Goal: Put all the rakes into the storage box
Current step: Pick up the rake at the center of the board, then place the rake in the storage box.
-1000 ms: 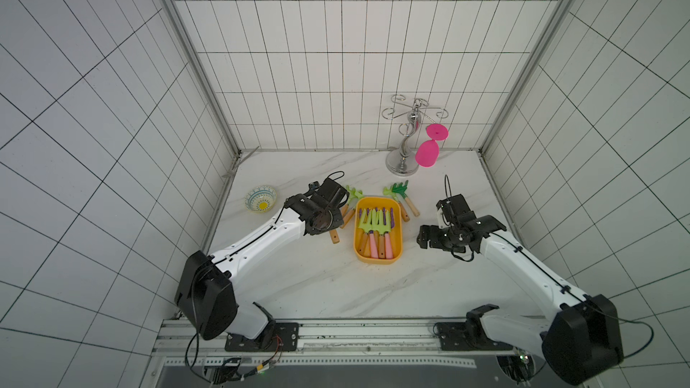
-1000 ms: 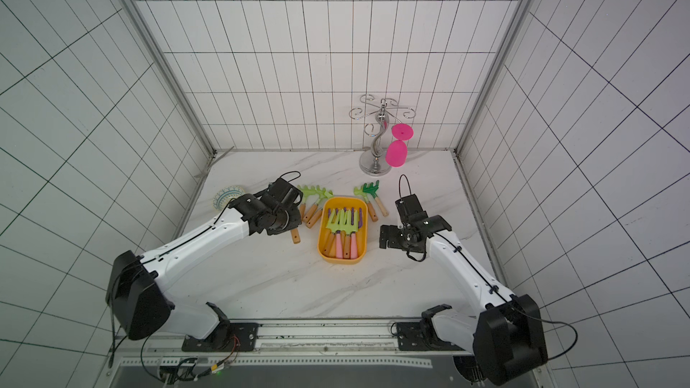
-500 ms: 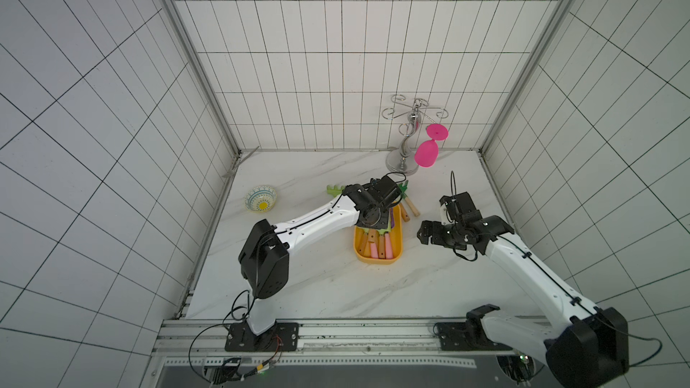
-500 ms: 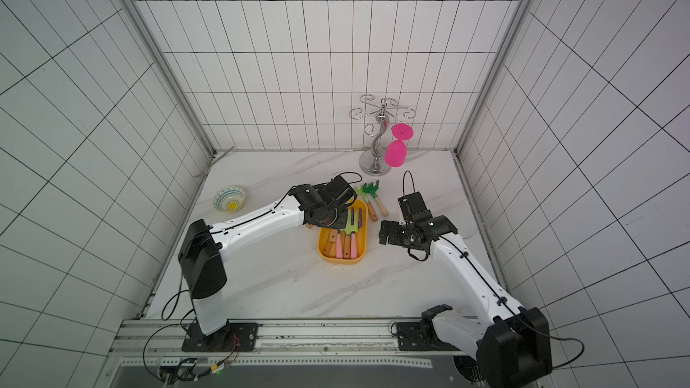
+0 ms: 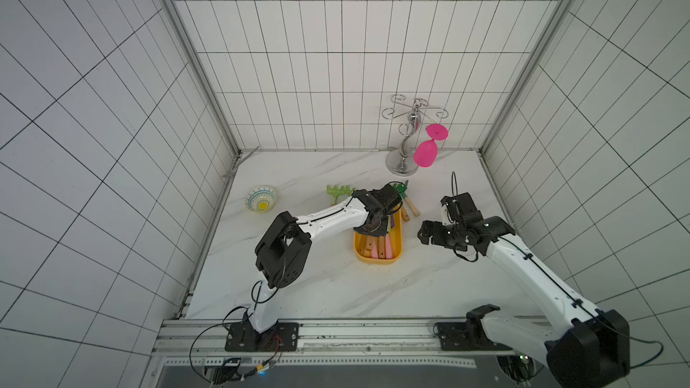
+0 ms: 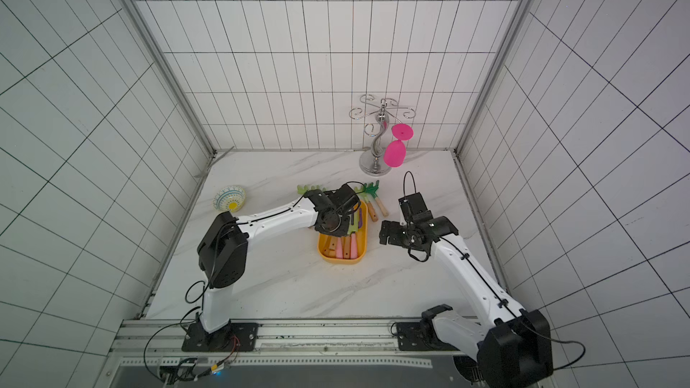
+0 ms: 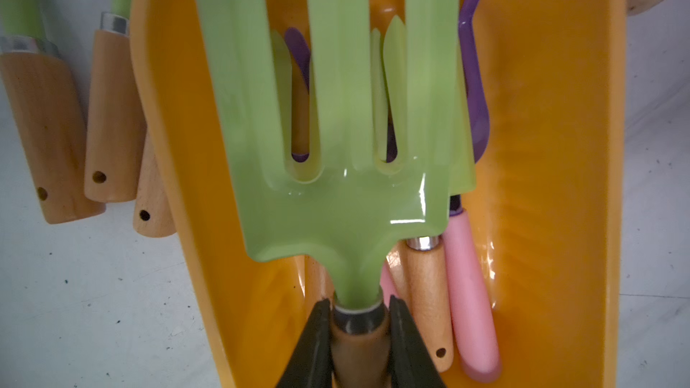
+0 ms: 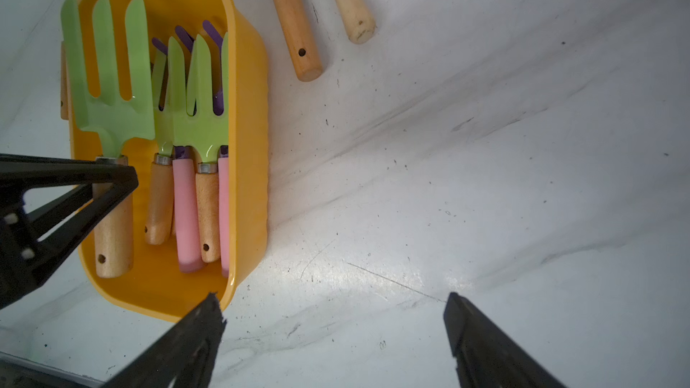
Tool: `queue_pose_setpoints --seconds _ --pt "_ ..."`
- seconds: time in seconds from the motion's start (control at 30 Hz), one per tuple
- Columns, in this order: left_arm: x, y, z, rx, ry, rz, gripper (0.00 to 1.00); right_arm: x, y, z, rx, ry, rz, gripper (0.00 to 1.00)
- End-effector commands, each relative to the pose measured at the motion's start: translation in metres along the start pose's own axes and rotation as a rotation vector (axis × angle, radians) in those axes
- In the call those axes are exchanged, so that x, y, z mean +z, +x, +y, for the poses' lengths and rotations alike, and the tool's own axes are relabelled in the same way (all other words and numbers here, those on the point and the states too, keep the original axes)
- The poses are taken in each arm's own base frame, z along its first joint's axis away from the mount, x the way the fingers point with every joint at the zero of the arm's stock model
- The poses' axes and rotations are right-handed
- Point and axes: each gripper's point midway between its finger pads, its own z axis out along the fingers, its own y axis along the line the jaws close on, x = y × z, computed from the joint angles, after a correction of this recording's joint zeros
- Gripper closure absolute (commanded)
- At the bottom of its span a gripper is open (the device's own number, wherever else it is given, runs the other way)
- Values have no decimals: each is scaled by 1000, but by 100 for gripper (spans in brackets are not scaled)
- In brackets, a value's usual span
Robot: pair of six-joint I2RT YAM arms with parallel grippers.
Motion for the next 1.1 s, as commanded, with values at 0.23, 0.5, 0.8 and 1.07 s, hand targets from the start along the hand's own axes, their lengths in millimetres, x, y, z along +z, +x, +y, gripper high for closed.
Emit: queue_pose_setpoints --seconds 0.23,0.5,0.8,1.07 --pt "24 -1 -11 -35 76 11 85 12 11 -10 15 36 47 5" --pt "23 -1 -12 -41 80 7 63 17 13 -13 -2 51 68 5" --pt "-44 -40 -6 -49 84 -182 37 16 6 -13 -25 63 61 5" --pt "-54 -78 90 -169 13 -210 32 22 10 -10 -33 49 93 4"
